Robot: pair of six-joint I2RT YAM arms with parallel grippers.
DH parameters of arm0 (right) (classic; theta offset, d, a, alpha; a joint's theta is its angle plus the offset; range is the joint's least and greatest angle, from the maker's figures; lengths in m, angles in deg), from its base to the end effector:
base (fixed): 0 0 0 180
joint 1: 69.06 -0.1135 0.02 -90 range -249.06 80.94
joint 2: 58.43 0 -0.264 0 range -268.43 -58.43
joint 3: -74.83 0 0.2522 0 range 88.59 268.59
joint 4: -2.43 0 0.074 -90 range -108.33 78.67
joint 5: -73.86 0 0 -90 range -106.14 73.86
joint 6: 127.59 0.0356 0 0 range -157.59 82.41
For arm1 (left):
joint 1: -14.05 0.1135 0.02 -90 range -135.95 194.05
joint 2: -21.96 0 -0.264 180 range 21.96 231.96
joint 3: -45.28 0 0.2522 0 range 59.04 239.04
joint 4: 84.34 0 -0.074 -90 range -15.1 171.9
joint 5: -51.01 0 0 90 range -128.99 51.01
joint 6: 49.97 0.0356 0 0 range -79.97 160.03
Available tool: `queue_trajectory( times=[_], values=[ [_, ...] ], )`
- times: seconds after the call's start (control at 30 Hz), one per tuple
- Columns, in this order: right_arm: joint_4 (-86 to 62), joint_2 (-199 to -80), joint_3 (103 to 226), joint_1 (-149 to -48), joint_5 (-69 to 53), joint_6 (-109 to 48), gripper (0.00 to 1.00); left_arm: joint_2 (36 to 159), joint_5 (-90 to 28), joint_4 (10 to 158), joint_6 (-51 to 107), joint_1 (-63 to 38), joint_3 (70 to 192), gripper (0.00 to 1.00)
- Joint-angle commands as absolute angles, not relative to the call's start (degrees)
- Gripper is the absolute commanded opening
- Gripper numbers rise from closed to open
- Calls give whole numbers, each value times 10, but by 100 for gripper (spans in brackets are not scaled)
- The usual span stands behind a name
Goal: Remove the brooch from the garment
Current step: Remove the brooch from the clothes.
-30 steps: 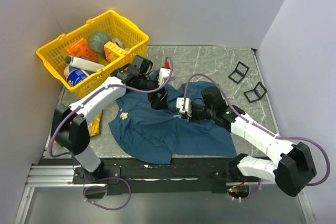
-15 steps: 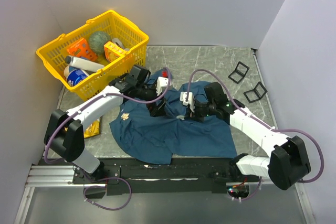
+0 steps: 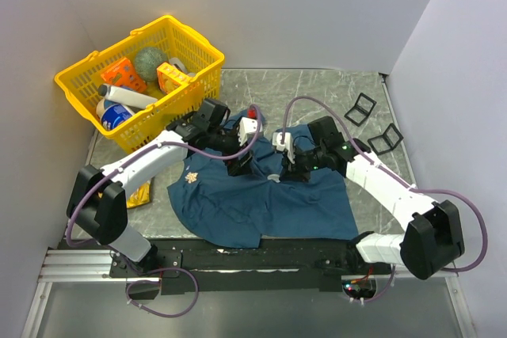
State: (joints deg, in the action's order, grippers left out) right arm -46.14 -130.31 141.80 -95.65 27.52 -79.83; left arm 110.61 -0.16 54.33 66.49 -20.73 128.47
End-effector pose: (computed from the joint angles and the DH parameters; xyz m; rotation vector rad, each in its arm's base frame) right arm 0.2112 0.1332 0.2627 -1.5498 1.7246 0.8090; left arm 0.2620 -0.2091 0.2793 1.4479 1.8160 -0.8747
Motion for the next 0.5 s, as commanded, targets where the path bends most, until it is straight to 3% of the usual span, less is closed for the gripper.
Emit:
queue_trajectory(
  times=[0.0, 0.47],
  values=[
    [-482, -1323, 1459, -940, 318, -789, 0, 1083, -3, 576, 679, -215, 1309, 99],
    [-455, -1248, 1406, -868, 347, -777, 0, 1097, 81, 606, 685, -219, 1293, 100]
  ],
)
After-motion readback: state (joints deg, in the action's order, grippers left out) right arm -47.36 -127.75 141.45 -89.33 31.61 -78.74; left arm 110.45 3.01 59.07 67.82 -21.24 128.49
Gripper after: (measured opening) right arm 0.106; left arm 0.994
